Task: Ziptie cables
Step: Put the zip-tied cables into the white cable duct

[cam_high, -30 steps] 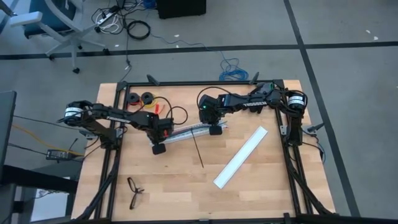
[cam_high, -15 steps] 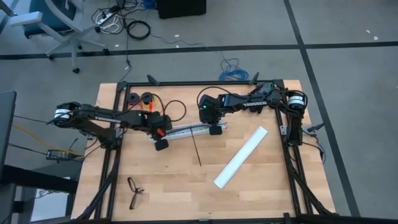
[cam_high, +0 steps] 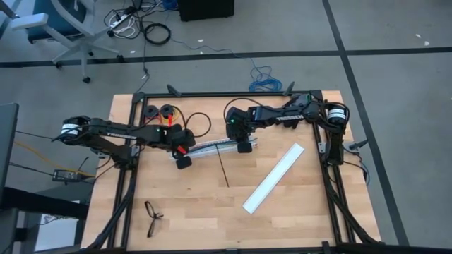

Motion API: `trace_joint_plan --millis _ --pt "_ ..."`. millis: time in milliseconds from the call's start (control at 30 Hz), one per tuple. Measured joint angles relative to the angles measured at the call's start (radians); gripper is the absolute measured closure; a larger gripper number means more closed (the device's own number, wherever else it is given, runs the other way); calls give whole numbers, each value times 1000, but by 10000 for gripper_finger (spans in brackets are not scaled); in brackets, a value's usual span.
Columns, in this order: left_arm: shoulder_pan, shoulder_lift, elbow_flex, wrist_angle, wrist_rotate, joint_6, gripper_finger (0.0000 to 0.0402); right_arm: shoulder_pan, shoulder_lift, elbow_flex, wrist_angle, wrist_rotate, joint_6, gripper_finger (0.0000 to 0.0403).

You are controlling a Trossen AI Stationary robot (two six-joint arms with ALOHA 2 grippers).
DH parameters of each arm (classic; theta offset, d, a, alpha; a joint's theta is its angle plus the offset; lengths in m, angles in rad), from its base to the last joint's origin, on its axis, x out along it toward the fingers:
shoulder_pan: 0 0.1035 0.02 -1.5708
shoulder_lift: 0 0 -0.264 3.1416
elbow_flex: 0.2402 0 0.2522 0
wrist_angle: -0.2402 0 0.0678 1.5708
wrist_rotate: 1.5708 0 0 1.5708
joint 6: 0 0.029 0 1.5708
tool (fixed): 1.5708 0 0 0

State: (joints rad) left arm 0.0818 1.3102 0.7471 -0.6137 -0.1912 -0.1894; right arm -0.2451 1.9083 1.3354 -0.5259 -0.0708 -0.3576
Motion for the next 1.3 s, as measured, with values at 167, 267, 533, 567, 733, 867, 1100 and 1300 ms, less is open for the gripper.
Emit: trace_joint_plan --millis 167,267,533,567,733,867,1100,1300 --pt "0 0 0 1 -33 11 394 -9 -59 0 -53 16 39 271" --pt "0 0 0 1 -56 28 394 -17 -124 0 -126 71 78 270" --pt "3 -26 0 4 -128 80 394 0 -310 0 -441 114 372 280" --pt "4 -35 -3 9 -130 90 394 18 -330 -7 -466 115 416 281" --pt "24 -115 -89 107 -132 130 394 161 -428 -142 -444 159 586 287" --pt "51 -214 -184 177 -144 109 394 317 -492 -282 -422 221 807 293" --pt "57 -362 -286 258 -152 76 394 594 -567 -493 -288 350 1246 303" --pt "57 -362 -301 267 -203 138 394 671 -519 -687 279 576 1243 303"
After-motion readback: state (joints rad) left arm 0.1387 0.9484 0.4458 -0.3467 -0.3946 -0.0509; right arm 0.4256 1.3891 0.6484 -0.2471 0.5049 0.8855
